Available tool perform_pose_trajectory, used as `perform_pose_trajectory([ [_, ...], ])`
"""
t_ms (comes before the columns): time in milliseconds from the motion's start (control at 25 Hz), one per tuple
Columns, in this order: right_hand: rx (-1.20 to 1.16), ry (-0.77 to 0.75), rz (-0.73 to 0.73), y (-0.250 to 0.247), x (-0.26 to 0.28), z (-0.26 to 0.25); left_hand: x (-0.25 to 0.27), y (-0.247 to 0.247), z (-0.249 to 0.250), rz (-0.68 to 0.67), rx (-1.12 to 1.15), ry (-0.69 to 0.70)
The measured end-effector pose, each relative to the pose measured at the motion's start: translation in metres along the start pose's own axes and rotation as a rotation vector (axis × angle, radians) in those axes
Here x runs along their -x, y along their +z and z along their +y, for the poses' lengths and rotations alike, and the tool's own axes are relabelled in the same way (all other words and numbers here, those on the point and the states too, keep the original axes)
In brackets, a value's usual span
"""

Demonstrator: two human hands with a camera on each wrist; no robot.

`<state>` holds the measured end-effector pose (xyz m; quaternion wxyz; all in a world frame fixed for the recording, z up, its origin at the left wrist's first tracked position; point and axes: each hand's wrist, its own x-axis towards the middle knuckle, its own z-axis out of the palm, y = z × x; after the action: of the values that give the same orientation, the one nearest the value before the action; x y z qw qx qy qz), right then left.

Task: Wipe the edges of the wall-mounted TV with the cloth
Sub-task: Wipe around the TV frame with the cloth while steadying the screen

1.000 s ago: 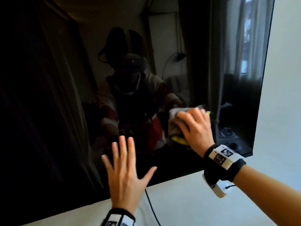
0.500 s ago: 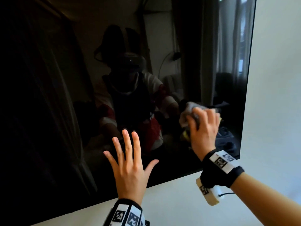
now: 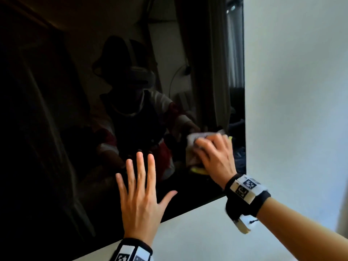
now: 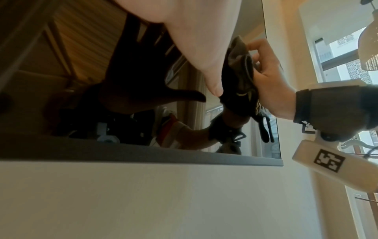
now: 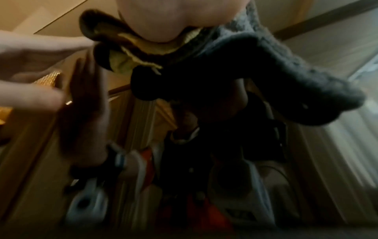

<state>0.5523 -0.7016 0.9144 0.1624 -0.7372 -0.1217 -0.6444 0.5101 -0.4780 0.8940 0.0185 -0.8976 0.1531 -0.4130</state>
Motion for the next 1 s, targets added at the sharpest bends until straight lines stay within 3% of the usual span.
perform_pose_trajectory([
  [80, -0.059, 0.317, 0.166, -0.008, -0.012, 0.012, -0.007, 0.002, 0.006, 0.015, -0.019, -0.004],
  [120, -0.088, 0.365, 0.172, -0.007, -0.005, 0.011, -0.008, 0.004, 0.010, 0.023, -0.019, -0.014],
  [240, -0.015, 0.004, 0.007, -0.003, 0.026, 0.003, -0.008, 0.010, 0.017, 0.062, -0.026, -0.025],
  [280, -0.014, -0.034, -0.011, -0.006, 0.023, 0.014, -0.008, 0.011, 0.017, 0.075, -0.038, -0.021],
  [400, -0.064, 0.332, 0.168, -0.014, 0.007, 0.037, -0.008, 0.013, 0.017, 0.091, -0.054, -0.024],
  [440, -0.092, 0.383, 0.177, -0.012, 0.015, 0.035, -0.008, 0.012, 0.019, 0.094, -0.049, -0.029],
  [600, -0.026, 0.046, 0.015, -0.009, 0.055, 0.032, -0.005, 0.009, 0.021, 0.091, -0.058, -0.006],
  [640, -0.019, 0.100, 0.037, -0.010, 0.053, 0.043, -0.002, 0.011, 0.020, 0.089, -0.079, 0.023],
  [760, -0.106, 0.510, 0.174, -0.010, 0.060, 0.046, 0.005, 0.019, 0.015, 0.081, -0.140, 0.076],
  [800, -0.110, 0.505, 0.150, -0.005, 0.073, 0.037, 0.007, 0.022, 0.015, 0.084, -0.154, 0.075],
  [920, -0.043, 0.212, 0.043, -0.001, 0.106, 0.033, 0.008, 0.024, 0.015, 0.095, -0.169, 0.076],
  [960, -0.025, 0.258, 0.054, -0.003, 0.105, 0.044, 0.008, 0.025, 0.016, 0.100, -0.169, 0.079],
  [1000, -0.030, 0.401, 0.114, -0.003, 0.103, 0.049, 0.008, 0.026, 0.016, 0.101, -0.168, 0.080],
])
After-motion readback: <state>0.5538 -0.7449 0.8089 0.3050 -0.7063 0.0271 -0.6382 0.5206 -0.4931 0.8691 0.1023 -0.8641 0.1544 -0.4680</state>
